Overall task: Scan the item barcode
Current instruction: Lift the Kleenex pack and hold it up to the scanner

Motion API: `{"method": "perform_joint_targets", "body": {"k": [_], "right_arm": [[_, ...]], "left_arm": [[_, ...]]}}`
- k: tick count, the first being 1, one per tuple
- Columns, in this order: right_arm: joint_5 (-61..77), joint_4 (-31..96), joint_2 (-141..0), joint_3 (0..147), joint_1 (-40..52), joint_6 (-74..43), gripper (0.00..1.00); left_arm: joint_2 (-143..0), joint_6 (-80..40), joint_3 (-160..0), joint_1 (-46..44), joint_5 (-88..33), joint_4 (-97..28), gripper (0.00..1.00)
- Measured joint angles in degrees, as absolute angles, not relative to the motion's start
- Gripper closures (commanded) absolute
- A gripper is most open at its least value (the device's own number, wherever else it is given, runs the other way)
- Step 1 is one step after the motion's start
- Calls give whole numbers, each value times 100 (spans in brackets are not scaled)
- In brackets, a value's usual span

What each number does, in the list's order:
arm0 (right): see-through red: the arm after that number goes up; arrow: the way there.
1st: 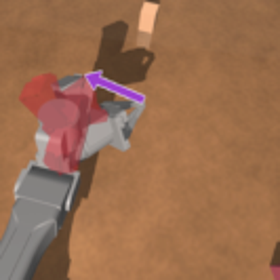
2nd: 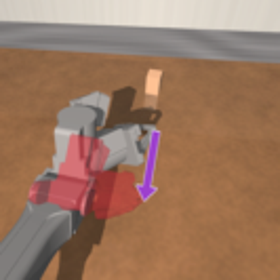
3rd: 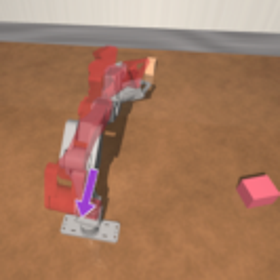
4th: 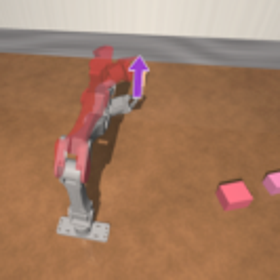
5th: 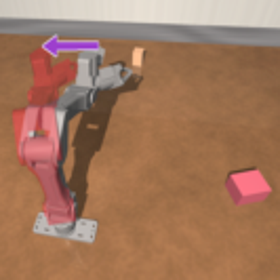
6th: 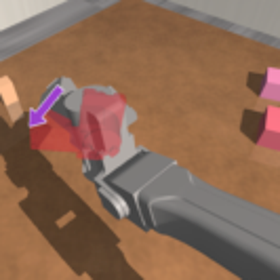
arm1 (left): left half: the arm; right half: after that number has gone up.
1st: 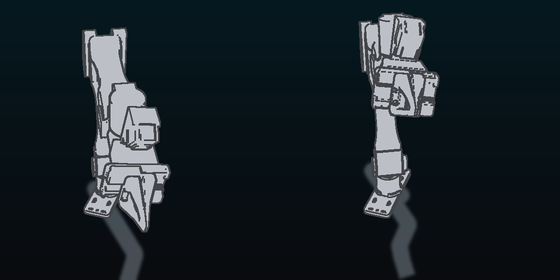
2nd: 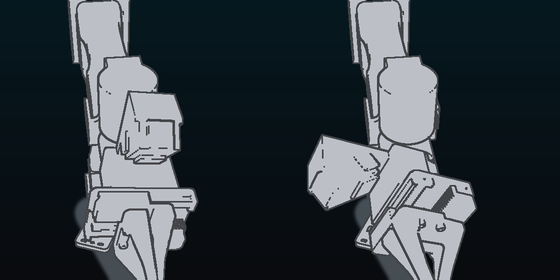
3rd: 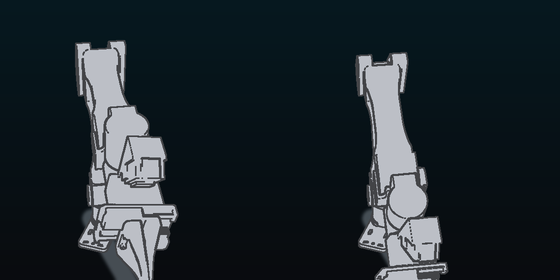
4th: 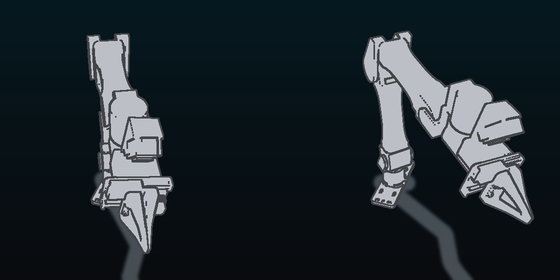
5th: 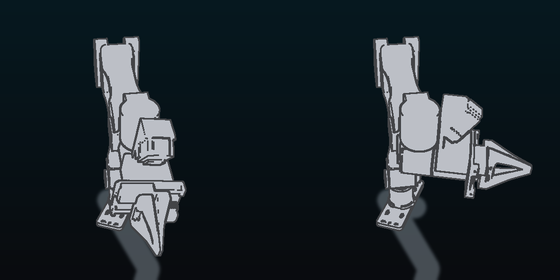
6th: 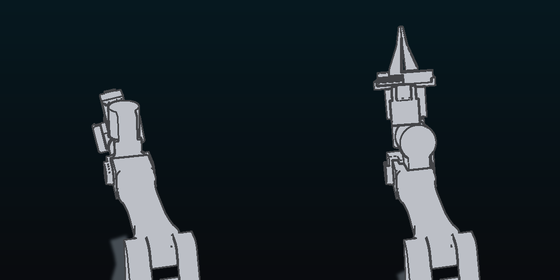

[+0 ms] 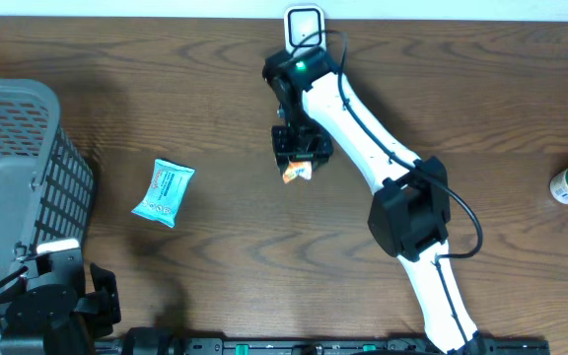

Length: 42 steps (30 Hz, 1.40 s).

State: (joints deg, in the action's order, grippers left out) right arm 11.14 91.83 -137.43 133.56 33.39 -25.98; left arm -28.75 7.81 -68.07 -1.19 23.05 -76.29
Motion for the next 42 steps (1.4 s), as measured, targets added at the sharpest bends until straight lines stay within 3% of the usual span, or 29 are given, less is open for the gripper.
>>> {"method": "perform_joint_targets", "body": {"k": [7, 14, 25, 32, 42], "right_arm": [[-410, 8982, -13743, 14545, 3194, -2561, 47], [-1767, 7456, -13743, 14696, 3153, -1833, 44], [-2043, 4665, -13858, 14704, 2792, -1271, 45], [-2051, 2773, -14995, 14720, 2644, -923, 44], [-2134, 1400, -15524, 14696, 2624, -801, 44]], "left_arm": [[-2875, 779, -6807, -119, 2305, -7629, 16], [-2875, 781, -6805, -119, 2305, -7629, 17], [-2875, 779, -6805, -119, 2305, -7629, 16], [-2875, 779, -6805, -119, 2305, -7629, 17], [-2875, 779, -6805, -119, 2305, -7631, 17]]}}
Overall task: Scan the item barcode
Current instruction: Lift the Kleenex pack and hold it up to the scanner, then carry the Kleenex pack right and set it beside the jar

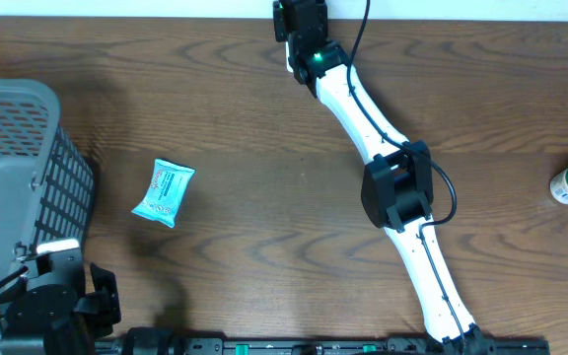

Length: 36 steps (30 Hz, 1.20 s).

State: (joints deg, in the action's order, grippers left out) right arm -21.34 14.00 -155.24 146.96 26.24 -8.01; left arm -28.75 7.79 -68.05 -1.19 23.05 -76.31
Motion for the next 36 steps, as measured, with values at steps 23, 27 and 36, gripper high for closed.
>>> {"method": "perform_joint_targets", "body": {"k": [23, 27, 36], "right_arm": [[-2163, 4117, -15471, 14765, 2578, -832, 48], [-2115, 5747, -14669, 14709, 2550, -1068, 46], [-2547, 8475, -12438, 14798, 1671, -1516, 41]], "left_arm": [[-2875, 779, -6805, -119, 2303, -7627, 17], [-2875, 781, -6805, -119, 2305, -7627, 17], [-2875, 781, -6805, -119, 2305, -7627, 16]]}}
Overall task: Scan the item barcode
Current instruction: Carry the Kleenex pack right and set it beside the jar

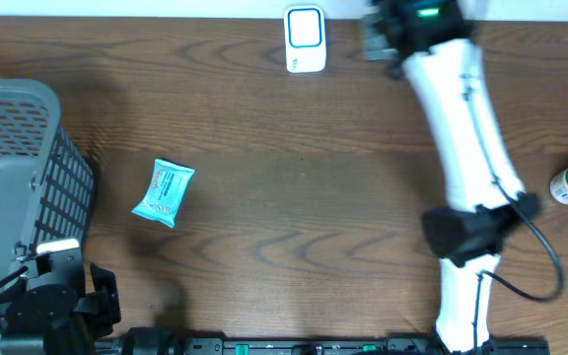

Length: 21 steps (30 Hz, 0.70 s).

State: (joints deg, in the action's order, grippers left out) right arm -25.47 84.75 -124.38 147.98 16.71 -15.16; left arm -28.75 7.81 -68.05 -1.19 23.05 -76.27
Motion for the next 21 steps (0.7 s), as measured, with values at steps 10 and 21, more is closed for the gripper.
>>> {"method": "perform_joint_targets", "body": {"k": [10, 21], "right_arm": [[-3509, 8552, -12807, 13867, -1586, -2512, 36], [-2036, 6991, -12886, 12287, -3505, -2541, 39]], "left_arm": [[-2875, 781, -6805, -119, 2305, -7629, 17], [-2875, 781, -6805, -119, 2305, -7629, 17]]}}
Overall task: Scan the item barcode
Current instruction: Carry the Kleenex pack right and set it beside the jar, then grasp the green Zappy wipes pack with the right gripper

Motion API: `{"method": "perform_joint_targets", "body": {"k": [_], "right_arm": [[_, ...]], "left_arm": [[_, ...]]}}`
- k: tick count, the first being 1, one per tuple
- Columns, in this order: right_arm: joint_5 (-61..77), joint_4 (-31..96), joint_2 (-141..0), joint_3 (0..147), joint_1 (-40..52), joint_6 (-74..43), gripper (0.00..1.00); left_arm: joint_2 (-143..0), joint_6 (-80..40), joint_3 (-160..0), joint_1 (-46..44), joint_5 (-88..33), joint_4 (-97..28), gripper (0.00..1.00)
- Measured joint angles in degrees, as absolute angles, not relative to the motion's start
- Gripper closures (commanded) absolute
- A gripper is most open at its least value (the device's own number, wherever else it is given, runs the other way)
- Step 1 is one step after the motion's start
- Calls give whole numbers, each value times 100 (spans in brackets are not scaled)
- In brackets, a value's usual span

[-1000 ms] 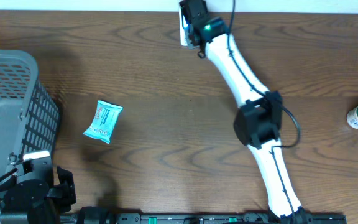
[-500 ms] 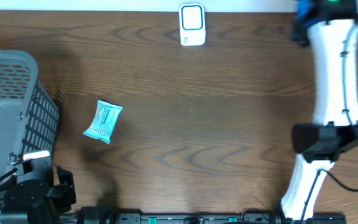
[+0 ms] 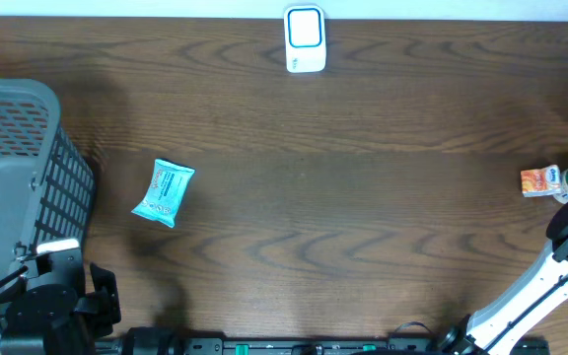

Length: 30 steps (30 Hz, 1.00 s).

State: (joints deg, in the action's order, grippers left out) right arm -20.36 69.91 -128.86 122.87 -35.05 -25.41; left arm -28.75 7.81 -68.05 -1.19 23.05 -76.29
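The white barcode scanner (image 3: 305,39) with its blue-edged window stands at the middle of the table's far edge. A small orange packet (image 3: 538,181) lies flat at the far right, touching a green-capped white bottle. A light blue wipes packet (image 3: 164,192) lies left of centre. Only the white forearm and black elbow of my right arm show at the lower right; its gripper is past the frame's edge. My left arm (image 3: 52,306) rests folded at the lower left corner, and I cannot make out its fingers.
A grey plastic basket (image 3: 28,158) fills the left edge beside the left arm. The brown wooden table (image 3: 363,197) runs to a pale strip at the back. A black rail (image 3: 294,345) lies along the front edge.
My right arm was stretched to the back edge just right of the scanner and now sits at the right edge. The orange packet now lies beside the green-capped bottle.
My right gripper first held the orange packet over mid-table in front of the scanner. Then it was right over the scanner, hiding it. Then it was at the back edge to the scanner's right. Now the packet lies by the bottle. The left arm stayed still.
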Motion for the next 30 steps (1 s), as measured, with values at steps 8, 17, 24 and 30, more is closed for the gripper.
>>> {"method": "perform_joint_targets", "body": {"k": [8, 17, 24, 30], "right_arm": [[-303, 7271, -12376, 13255, -3079, -2359, 12], [1208, 7096, -11865, 13067, 607, -1549, 1], [2069, 6086, -12912, 12667, 3146, -725, 1], [2860, 5000, -13981, 12641, 4372, 80, 1]], "left_arm": [[-2875, 781, -6805, -119, 2305, -7631, 17], [-2875, 779, -6805, -119, 2305, -7629, 17], [-2875, 781, -6805, -119, 2305, -7631, 17], [-2875, 781, -6807, -119, 2303, -7631, 17]]}}
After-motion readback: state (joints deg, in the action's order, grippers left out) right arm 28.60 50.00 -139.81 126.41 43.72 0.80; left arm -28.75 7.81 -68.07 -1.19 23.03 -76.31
